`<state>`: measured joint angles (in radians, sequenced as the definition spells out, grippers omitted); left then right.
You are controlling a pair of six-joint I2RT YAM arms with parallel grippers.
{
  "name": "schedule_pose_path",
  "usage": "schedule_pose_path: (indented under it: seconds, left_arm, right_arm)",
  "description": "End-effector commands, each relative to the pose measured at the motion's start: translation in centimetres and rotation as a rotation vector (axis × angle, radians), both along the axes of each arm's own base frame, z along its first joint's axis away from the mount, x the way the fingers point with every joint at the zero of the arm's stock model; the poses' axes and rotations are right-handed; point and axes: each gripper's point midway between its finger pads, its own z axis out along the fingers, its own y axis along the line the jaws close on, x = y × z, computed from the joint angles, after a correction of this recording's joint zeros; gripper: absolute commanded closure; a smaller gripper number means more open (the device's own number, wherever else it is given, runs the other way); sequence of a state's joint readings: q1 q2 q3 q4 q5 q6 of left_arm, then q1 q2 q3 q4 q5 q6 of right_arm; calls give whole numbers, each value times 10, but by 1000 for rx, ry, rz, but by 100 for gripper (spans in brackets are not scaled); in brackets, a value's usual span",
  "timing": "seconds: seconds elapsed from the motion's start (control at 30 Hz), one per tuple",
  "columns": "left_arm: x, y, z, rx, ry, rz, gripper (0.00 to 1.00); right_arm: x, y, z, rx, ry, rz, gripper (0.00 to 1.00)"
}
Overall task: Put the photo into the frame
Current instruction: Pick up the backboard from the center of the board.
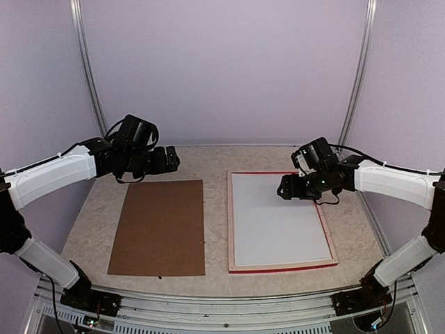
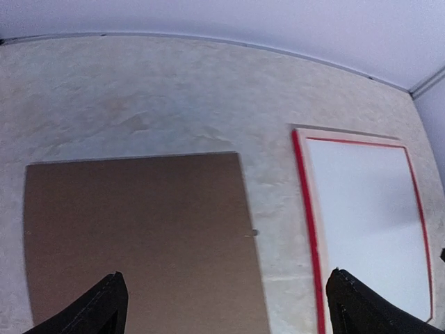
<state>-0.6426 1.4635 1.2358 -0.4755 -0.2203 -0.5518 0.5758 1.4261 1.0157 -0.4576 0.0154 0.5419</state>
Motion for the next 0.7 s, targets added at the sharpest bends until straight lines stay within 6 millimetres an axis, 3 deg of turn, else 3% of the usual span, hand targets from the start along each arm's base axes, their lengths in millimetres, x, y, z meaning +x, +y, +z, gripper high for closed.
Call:
schedule_pose_path:
  seconds: [0.0,0.17,0.2,0.33,0.5,0.67]
  left_arm:
    - [-3,69,-21,39,72,82,1]
    - [-1,124,-55,25,167,160,1]
    - [-1,131,-65,24,194,172,1]
    - [-4,150,-99,2,292,208,1]
    - [-12,162,-134,-25,388,216,1]
    - [-23,175,-158,-28,459,220,1]
  right_arm:
    - [7,68,8,26,-43,144,23]
    - [-6,165,-4,62,-18,329,21]
    - [-7,185,-1,81,-20,361,21]
    - [-19,242,-23,108,40,440,23]
    - [-26,277,-57,124,136,453,24]
    - [-30,286,-80,143,198,428,23]
